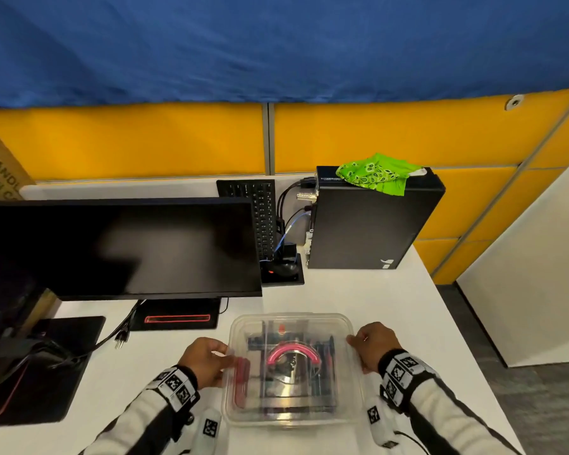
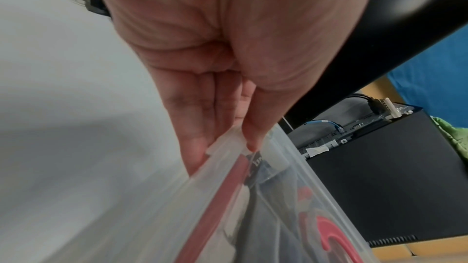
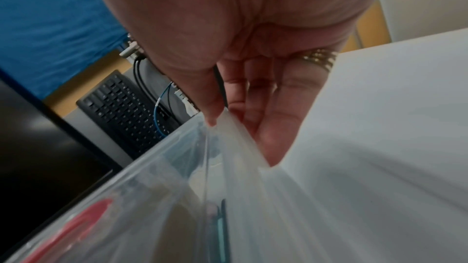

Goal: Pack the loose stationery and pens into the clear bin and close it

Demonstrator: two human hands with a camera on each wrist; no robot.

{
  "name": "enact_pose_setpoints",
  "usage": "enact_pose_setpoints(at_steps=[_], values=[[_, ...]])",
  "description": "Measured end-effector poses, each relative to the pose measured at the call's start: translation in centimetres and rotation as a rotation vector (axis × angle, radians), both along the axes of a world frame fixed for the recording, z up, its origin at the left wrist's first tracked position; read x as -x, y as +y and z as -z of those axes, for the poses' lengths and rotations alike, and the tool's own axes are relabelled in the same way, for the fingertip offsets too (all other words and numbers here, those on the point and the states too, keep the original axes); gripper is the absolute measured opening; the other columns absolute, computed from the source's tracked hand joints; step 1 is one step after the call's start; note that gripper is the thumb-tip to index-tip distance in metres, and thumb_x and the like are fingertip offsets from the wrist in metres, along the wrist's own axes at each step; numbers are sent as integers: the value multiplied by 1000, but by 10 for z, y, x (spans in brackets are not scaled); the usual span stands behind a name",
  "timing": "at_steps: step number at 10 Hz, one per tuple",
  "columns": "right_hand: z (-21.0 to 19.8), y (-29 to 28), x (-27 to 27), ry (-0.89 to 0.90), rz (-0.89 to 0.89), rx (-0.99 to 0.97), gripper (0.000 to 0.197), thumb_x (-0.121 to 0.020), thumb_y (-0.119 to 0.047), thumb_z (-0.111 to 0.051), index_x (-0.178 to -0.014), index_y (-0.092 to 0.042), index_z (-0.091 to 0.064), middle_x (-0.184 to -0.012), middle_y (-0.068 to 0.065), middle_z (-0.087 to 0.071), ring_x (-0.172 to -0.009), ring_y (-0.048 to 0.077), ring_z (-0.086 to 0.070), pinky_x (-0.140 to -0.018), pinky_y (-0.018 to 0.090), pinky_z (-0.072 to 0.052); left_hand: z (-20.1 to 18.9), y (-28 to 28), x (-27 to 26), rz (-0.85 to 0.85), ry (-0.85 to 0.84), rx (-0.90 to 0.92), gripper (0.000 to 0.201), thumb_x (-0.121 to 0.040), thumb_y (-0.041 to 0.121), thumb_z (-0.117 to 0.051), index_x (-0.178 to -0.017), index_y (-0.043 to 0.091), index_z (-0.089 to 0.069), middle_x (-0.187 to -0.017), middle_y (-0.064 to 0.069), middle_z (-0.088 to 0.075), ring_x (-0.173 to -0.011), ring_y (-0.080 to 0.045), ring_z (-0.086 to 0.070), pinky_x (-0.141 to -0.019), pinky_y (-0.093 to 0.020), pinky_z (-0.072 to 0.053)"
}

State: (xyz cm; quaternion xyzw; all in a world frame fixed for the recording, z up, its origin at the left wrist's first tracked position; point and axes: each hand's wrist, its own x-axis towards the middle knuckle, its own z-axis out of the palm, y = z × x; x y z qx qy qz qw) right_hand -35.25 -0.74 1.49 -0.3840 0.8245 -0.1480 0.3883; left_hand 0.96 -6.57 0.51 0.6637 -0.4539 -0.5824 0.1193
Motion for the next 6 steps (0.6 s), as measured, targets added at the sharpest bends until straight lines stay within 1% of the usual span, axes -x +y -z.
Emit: enact_pose_setpoints(at_steps=[1, 2, 3, 4, 5, 6], values=[[4, 1, -2, 84, -33, 46, 36, -88, -43, -67, -61, -22, -59, -61, -1, -64, -66, 27, -70, -68, 35, -60, -2, 7, 2, -6, 27, -41, 22, -87, 4, -75, -104, -8, -66, -76, -17, -76, -62, -30, -70, -63, -40, -63], [10, 2, 2, 82, -41, 74, 35, -87, -46, -68, -61, -24, -60, -63, -2, -65, -64, 25, -69, -67, 34, -60, -8, 6, 2, 3, 41, -77, 23, -88, 3, -74, -104, -10, -65, -80, -19, -77, -66, -31, -75, -61, -37, -63], [15, 1, 6, 57, -30, 88, 32, -85, -48, -70, -65, -24, -63, -68, 0, -68, -64, 25, -69, -69, 38, -62, -9, -2, -3, 42, 37, -98, 26, -86, 4, -76, -106, -6, -64, -86, -23, -77, -78, -38, -76, -70, -43, -64], [17, 3, 6, 34, -31, 90, 31, -84, -48, -70, -66, -24, -63, -69, 1, -69, -62, 25, -69, -68, 38, -62, -12, -4, -6, 101, 42, -103, 21, -86, 9, -76, -103, 3, -65, -94, -23, -77, -71, -34, -74, -74, -46, -64], [14, 5, 8, -26, 16, 100, 36, -83, -47, -73, -63, -19, -63, -65, 2, -68, -61, 26, -69, -65, 40, -63, -7, 2, -11, 103, 58, -83, 26, -88, 23, -76, -106, 9, -63, -99, -16, -77, -62, -22, -70, -63, -36, -60], [15, 18, 6, -196, 127, 119, 41, -84, -39, -77, -61, -11, -58, -61, 9, -63, -50, 26, -61, -50, 35, -60, 9, 16, -34, 13, 41, -117, 36, -91, 39, -70, -108, 7, -65, -100, -9, -77, -70, -24, -72, -68, -33, -53]])
